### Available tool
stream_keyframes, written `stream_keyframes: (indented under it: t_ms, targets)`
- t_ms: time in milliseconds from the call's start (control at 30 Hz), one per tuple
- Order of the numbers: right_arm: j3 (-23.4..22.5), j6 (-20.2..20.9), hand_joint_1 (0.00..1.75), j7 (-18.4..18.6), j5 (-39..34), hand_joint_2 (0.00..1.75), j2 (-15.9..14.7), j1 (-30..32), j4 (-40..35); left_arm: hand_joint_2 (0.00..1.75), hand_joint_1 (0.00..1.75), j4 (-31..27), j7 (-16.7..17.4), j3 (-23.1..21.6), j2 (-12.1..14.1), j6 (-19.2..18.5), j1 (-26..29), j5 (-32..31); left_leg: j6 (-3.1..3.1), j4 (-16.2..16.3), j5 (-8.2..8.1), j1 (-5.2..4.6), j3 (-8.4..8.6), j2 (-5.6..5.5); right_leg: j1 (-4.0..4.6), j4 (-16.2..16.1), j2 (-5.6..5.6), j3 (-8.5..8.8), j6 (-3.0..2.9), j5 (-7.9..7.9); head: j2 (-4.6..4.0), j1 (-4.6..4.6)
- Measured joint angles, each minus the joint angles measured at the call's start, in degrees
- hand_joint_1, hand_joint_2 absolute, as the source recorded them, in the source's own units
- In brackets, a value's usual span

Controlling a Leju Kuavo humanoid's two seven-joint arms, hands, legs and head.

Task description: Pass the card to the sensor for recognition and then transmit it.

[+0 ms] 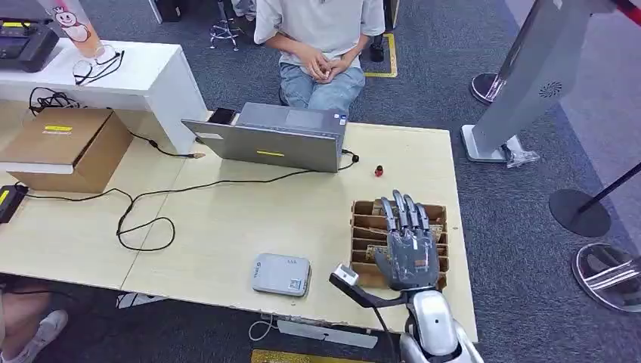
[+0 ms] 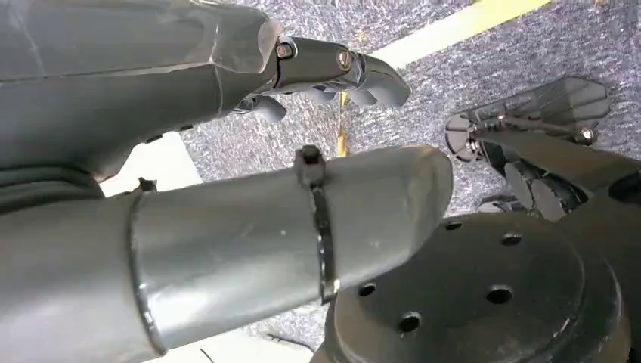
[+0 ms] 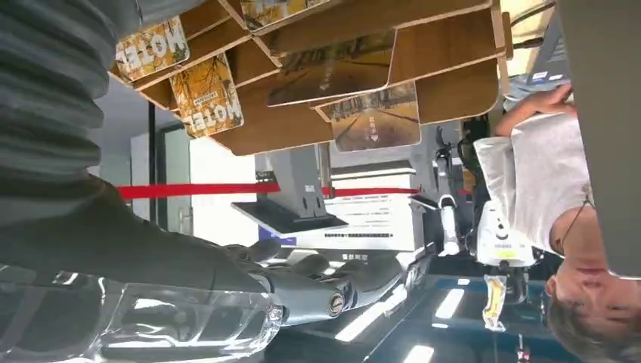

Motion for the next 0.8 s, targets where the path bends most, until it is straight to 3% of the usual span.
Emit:
stream_keyframes:
  t_ms: [467, 800]
  targets:
    - [0.00, 2.71, 0.00, -0.98, -0.02, 1.75, -1.25, -0.04, -0.92, 0.00, 0.00, 0.00, -0.13, 1.71, 0.11, -1.09, -0.23, -0.02, 0.00, 0.00, 0.00, 0.00, -0.01, 0.00, 0.00, 0.00, 0.00, 0.00, 0.00, 0.00, 0.00, 0.00]
    - [0.11, 9.60, 0.00, -2.64, -3.32, 1.75, -2.32, -0.08, -3.74, 0.00, 0.00, -2.19, -0.57, 4.02, -0.68, -4.18, -0.20, -0.22, 0.00, 0.00, 0.00, 0.00, -0.01, 0.00, 0.00, 0.00, -0.01, 0.00, 0.00, 0.00, 0.00, 0.00]
